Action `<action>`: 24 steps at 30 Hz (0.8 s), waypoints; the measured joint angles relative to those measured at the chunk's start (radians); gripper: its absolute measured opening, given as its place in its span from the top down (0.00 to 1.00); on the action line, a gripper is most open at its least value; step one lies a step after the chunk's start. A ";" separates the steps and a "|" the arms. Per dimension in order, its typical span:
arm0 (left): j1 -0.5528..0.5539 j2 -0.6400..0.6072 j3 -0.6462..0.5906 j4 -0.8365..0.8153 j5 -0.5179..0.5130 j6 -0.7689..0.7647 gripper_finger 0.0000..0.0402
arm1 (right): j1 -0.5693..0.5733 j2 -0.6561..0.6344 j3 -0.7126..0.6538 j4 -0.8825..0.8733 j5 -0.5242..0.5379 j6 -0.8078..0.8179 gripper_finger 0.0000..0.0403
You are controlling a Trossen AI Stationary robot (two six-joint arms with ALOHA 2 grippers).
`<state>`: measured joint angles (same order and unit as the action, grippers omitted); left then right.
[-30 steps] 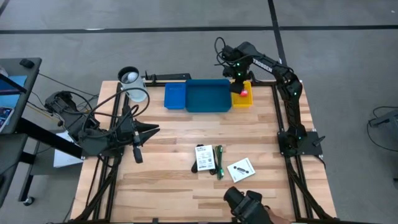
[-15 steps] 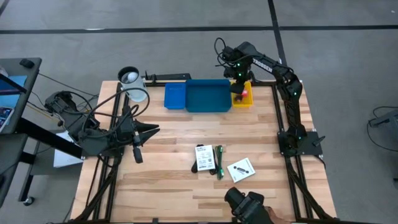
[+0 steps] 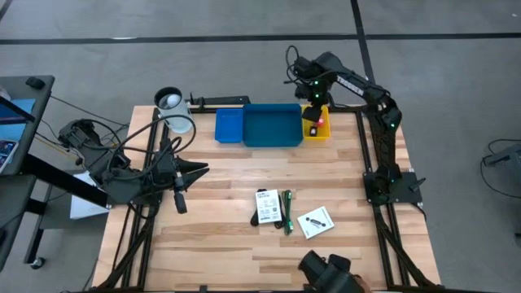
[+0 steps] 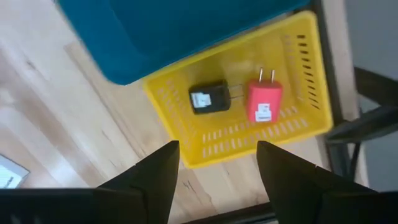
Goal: Pick and place items into bin
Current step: Put the left card reader box into the blue basket
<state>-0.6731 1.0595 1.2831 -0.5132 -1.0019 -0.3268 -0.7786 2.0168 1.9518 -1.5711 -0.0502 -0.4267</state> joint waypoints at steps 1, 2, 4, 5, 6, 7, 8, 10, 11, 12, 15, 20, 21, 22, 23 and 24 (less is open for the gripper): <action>0.000 0.000 0.000 0.009 0.000 0.005 0.89 | 0.001 -0.026 0.000 0.000 -0.001 0.000 0.49; 0.000 0.000 0.000 0.015 0.000 0.008 0.89 | 0.003 -0.053 0.000 0.000 -0.001 0.001 0.49; 0.000 -0.001 0.000 0.015 -0.002 0.010 0.89 | 0.009 -0.113 0.000 0.000 -0.003 0.014 0.50; 0.000 -0.002 0.000 0.015 -0.002 0.011 0.89 | 0.012 -0.145 0.000 0.000 -0.005 0.028 0.51; 0.000 -0.003 0.000 0.015 -0.001 0.012 0.89 | 0.016 -0.177 0.000 0.000 -0.009 0.042 0.51; 0.000 -0.004 0.000 0.015 0.000 0.012 0.89 | 0.022 -0.212 0.000 0.000 -0.022 0.059 0.51; 0.000 -0.004 0.000 0.014 0.000 0.012 0.89 | 0.032 -0.245 0.000 0.000 -0.041 0.075 0.52; 0.000 -0.004 0.000 0.010 0.002 0.012 0.89 | 0.058 -0.310 0.000 0.000 -0.098 0.113 0.52; -0.001 -0.004 0.000 0.010 0.002 0.011 0.89 | 0.077 -0.343 0.000 0.000 -0.131 0.132 0.52; -0.003 -0.004 0.000 0.010 0.002 0.011 0.89 | 0.100 -0.375 0.000 0.000 -0.162 0.153 0.53; -0.006 -0.004 0.000 0.010 0.000 0.011 0.89 | 0.192 -0.469 0.000 0.004 -0.208 0.211 0.54; -0.006 -0.004 0.000 0.009 -0.002 -0.007 0.89 | 0.418 -0.628 -0.071 0.166 -0.130 0.349 0.57; -0.006 -0.004 0.000 0.009 -0.002 -0.009 0.89 | 0.467 -0.662 -0.106 0.217 -0.092 0.383 0.57; -0.006 -0.004 0.000 0.008 -0.002 -0.016 0.89 | 0.520 -0.698 -0.149 0.267 -0.046 0.419 0.58; -0.006 -0.004 0.000 0.006 -0.001 -0.025 0.89 | 0.570 -0.730 -0.193 0.314 0.009 0.458 0.59; -0.006 -0.004 0.000 0.004 0.000 -0.034 0.89 | 0.623 -0.766 -0.246 0.356 0.069 0.500 0.60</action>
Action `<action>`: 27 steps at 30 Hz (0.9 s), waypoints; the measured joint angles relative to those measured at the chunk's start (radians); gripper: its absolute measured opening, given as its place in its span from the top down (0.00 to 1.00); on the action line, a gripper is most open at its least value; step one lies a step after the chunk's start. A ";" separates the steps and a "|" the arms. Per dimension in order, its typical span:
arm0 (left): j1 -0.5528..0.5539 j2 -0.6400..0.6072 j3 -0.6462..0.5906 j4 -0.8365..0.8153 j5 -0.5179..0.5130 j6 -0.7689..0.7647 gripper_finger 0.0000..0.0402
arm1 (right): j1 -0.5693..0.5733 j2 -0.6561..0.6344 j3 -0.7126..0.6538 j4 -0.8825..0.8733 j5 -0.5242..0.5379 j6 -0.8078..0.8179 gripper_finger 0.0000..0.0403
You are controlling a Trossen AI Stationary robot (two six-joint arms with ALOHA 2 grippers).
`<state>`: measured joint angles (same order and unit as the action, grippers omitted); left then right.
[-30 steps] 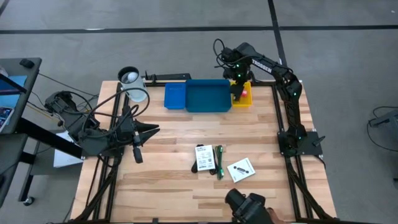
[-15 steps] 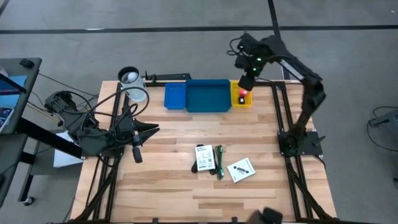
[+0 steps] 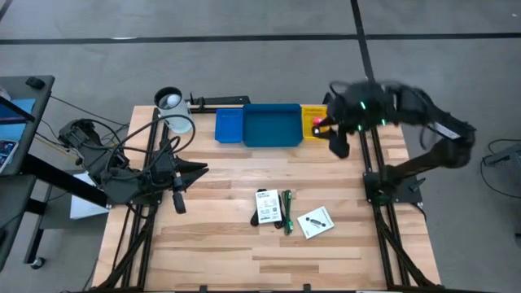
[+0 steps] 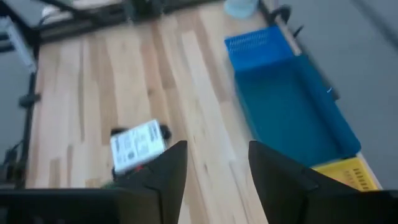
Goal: Pick and place items into bin
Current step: Put the left card reader box into the blue basket
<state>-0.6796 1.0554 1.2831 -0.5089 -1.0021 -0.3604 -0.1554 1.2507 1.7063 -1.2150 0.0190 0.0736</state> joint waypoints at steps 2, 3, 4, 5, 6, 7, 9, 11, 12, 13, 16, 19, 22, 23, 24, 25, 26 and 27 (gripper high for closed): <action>0.000 0.000 0.000 -0.003 0.003 -0.011 0.89 | 0.097 -0.063 -0.115 0.062 0.129 0.085 0.61; 0.000 0.000 0.000 -0.004 0.003 -0.018 0.89 | 0.146 -0.092 -0.180 0.084 0.193 0.131 0.62; 0.000 0.000 0.000 -0.010 0.005 -0.030 0.89 | 0.190 -0.120 -0.242 0.102 0.255 0.184 0.62; 0.000 0.000 0.000 -0.021 0.013 -0.047 0.89 | 0.233 -0.145 -0.305 0.116 0.309 0.238 0.63; 0.000 0.000 0.000 -0.034 0.024 -0.063 0.89 | 0.273 -0.168 -0.369 0.132 0.358 0.297 0.63; 0.000 0.000 0.000 -0.047 0.040 -0.078 0.89 | 0.310 -0.186 -0.429 0.148 0.396 0.359 0.64; 0.000 0.004 0.000 -0.071 0.065 -0.099 0.89 | 0.379 -0.215 -0.544 0.195 0.451 0.483 0.64; 0.000 0.011 0.000 -0.091 0.082 -0.103 0.89 | 0.441 -0.231 -0.643 0.266 0.487 0.600 0.64; 0.000 0.016 0.000 -0.101 0.088 -0.102 0.89 | 0.469 -0.235 -0.686 0.305 0.503 0.650 0.64; 0.000 0.020 0.000 -0.108 0.093 -0.100 0.89 | 0.495 -0.237 -0.726 0.349 0.522 0.696 0.64; 0.003 0.026 0.000 -0.135 0.095 -0.096 0.89 | 0.553 -0.229 -0.810 0.476 0.591 0.808 0.64; 0.022 0.026 0.000 -0.170 0.084 -0.158 0.89 | 0.575 -0.209 -0.857 0.585 0.654 0.883 0.63; 0.059 0.026 0.000 -0.220 0.081 -0.280 0.89 | 0.555 -0.185 -0.872 0.653 0.652 0.940 0.62; 0.072 0.026 0.000 -0.242 0.081 -0.325 0.89 | 0.541 -0.176 -0.872 0.664 0.640 0.962 0.61; 0.086 0.025 0.000 -0.265 0.083 -0.364 0.89 | 0.526 -0.165 -0.872 0.674 0.619 0.976 0.60; 0.100 0.025 0.000 -0.289 0.088 -0.401 0.89 | 0.511 -0.153 -0.872 0.685 0.592 0.981 0.59; 0.113 0.026 0.000 -0.308 0.099 -0.435 0.89 | 0.495 -0.143 -0.872 0.695 0.559 0.979 0.58; 0.127 0.026 -0.003 -0.314 0.109 -0.460 0.89 | 0.479 -0.132 -0.872 0.708 0.525 0.972 0.57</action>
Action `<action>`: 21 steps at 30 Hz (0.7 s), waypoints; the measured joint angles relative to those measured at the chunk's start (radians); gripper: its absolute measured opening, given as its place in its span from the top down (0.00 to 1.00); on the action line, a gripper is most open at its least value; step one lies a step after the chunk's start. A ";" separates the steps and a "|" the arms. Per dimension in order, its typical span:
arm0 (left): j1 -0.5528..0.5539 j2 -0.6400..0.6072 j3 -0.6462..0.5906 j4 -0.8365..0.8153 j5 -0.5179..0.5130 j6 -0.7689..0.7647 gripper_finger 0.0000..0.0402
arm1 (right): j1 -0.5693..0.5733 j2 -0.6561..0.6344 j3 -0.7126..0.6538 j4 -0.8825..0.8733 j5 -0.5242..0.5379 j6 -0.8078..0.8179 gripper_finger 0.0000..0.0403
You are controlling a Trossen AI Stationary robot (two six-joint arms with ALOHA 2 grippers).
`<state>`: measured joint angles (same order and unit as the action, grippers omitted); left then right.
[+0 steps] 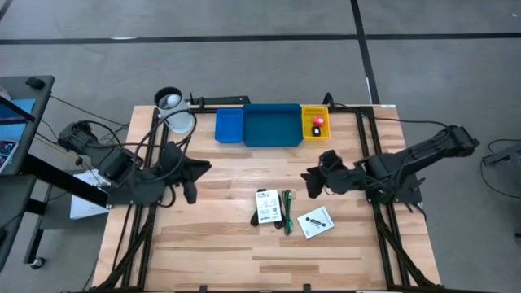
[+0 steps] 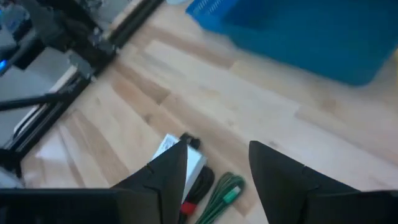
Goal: Pick and place items into bin
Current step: Put the left card reader box into the blue basket
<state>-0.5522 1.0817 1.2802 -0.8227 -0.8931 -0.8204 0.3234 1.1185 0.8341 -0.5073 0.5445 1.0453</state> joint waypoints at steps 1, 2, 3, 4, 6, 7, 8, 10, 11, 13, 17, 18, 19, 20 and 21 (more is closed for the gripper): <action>0.014 0.000 -0.008 0.004 0.011 -0.018 0.89 | -0.014 0.013 0.000 0.014 -0.035 -0.006 0.55; 0.026 0.001 -0.016 0.003 0.025 -0.036 0.89 | -0.029 0.027 0.000 0.026 -0.071 -0.018 0.54; 0.036 0.002 -0.022 0.002 0.040 -0.058 0.89 | -0.044 0.040 0.000 0.036 -0.107 -0.025 0.53; 0.044 0.002 -0.028 0.002 0.055 -0.082 0.89 | -0.057 0.053 0.000 0.048 -0.143 -0.030 0.52; 0.050 0.002 -0.045 0.016 0.062 -0.131 0.89 | -0.082 0.073 0.000 0.075 -0.203 -0.042 0.50; 0.049 0.001 -0.059 0.024 0.048 -0.162 0.89 | -0.092 0.082 0.000 0.088 -0.232 -0.051 0.50; 0.044 0.001 -0.073 0.029 0.027 -0.197 0.89 | -0.102 0.090 0.000 0.104 -0.264 -0.058 0.49; 0.020 -0.006 -0.103 0.027 -0.034 -0.292 0.89 | -0.121 0.107 0.000 0.136 -0.324 -0.077 0.50; 0.001 -0.012 -0.118 0.026 -0.066 -0.338 0.89 | -0.129 0.115 0.000 0.152 -0.346 -0.086 0.50; -0.040 -0.025 -0.153 0.029 -0.124 -0.411 0.89 | -0.136 0.129 0.000 0.189 -0.377 -0.101 0.51; -0.122 -0.034 -0.224 0.028 -0.235 -0.555 0.89 | -0.131 0.156 0.000 0.232 -0.412 -0.094 0.52; -0.146 -0.040 -0.239 0.028 -0.263 -0.588 0.89 | -0.125 0.166 0.000 0.239 -0.416 -0.086 0.52; -0.168 -0.046 -0.254 0.028 -0.291 -0.618 0.89 | -0.119 0.175 0.000 0.244 -0.419 -0.077 0.52; -0.190 -0.050 -0.268 0.028 -0.317 -0.645 0.89 | -0.111 0.184 0.000 0.242 -0.418 -0.072 0.52; -0.210 -0.053 -0.284 0.029 -0.339 -0.671 0.89 | -0.103 0.195 0.000 0.243 -0.419 -0.063 0.52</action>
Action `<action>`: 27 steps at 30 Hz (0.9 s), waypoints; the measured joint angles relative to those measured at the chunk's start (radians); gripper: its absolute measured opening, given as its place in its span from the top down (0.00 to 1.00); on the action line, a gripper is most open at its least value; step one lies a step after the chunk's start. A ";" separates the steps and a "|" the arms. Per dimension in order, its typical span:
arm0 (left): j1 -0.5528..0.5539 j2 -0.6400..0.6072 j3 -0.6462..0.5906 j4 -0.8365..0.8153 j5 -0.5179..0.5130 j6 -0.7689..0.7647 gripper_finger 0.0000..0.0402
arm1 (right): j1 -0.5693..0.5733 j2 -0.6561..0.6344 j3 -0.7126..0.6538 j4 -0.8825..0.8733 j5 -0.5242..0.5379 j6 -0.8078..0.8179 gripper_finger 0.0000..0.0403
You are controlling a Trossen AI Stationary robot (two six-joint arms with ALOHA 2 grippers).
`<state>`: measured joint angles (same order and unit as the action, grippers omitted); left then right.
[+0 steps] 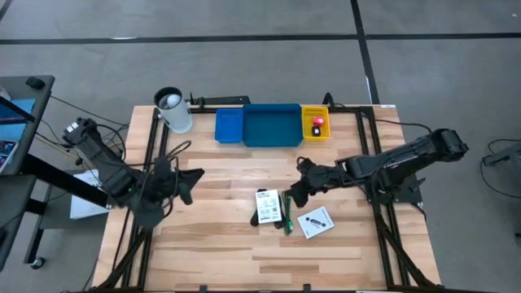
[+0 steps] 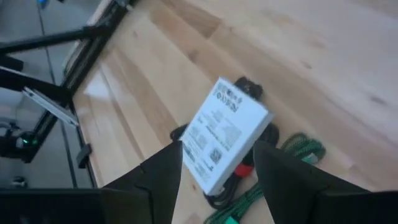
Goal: Pick and place items into bin
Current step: Put the left card reader box into the blue basket
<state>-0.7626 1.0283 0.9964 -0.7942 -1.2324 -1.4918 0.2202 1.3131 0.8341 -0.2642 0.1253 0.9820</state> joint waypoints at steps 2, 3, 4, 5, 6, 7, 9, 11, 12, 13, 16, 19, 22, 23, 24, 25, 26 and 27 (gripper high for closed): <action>-0.034 -0.005 -0.029 -0.001 -0.028 -0.050 0.89 | 0.016 0.025 0.000 0.018 -0.003 0.018 0.51; -0.046 -0.006 -0.041 -0.001 -0.033 -0.070 0.89 | 0.024 0.039 0.000 0.025 -0.008 0.029 0.50; -0.054 -0.006 -0.052 -0.001 -0.033 -0.084 0.89 | 0.031 0.055 0.000 0.045 -0.011 0.039 0.50; -0.061 -0.006 -0.062 0.000 -0.031 -0.097 0.89 | 0.038 0.073 0.000 0.079 -0.019 0.046 0.50; -0.067 -0.006 -0.072 0.003 -0.029 -0.113 0.89 | 0.043 0.090 0.000 0.108 -0.025 0.053 0.50; -0.069 -0.006 -0.083 0.010 -0.025 -0.125 0.89 | 0.044 0.104 0.000 0.130 -0.035 0.058 0.50; -0.070 -0.006 -0.105 0.034 -0.005 -0.129 0.89 | 0.042 0.123 0.000 0.173 -0.050 0.064 0.50; -0.069 -0.005 -0.118 0.044 0.004 -0.127 0.89 | 0.040 0.134 0.000 0.183 -0.050 0.067 0.50; -0.069 -0.005 -0.118 0.044 0.011 -0.127 0.89 | 0.039 0.134 0.000 0.183 -0.050 0.069 0.50; -0.069 -0.006 -0.118 0.044 0.019 -0.125 0.89 | 0.039 0.134 0.000 0.188 -0.049 0.072 0.51; -0.068 -0.006 -0.118 0.045 0.043 -0.088 0.89 | 0.042 0.133 0.000 0.188 -0.050 0.084 0.51; -0.068 -0.006 -0.118 0.045 0.048 -0.056 0.89 | 0.049 0.133 -0.010 0.197 -0.050 0.102 0.50; -0.057 -0.006 -0.118 0.045 0.084 -0.016 0.89 | 0.052 0.133 -0.049 0.200 -0.050 0.153 0.49; -0.050 -0.006 -0.118 0.045 0.110 0.002 0.89 | 0.056 0.133 -0.063 0.203 -0.050 0.172 0.49; -0.043 -0.006 -0.118 0.045 0.139 0.023 0.89 | 0.062 0.133 -0.077 0.207 -0.049 0.190 0.48; -0.035 -0.006 -0.118 0.045 0.169 0.043 0.89 | 0.069 0.133 -0.089 0.210 -0.050 0.206 0.48; -0.024 -0.006 -0.118 0.046 0.194 0.064 0.89 | 0.077 0.133 -0.099 0.217 -0.050 0.219 0.48; -0.014 -0.005 -0.118 0.051 0.216 0.084 0.89 | 0.084 0.133 -0.109 0.235 -0.050 0.222 0.48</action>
<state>-0.7765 1.0237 0.8780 -0.7434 -1.0161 -1.4079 0.3045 1.4464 0.7254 -0.0289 0.0749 1.2042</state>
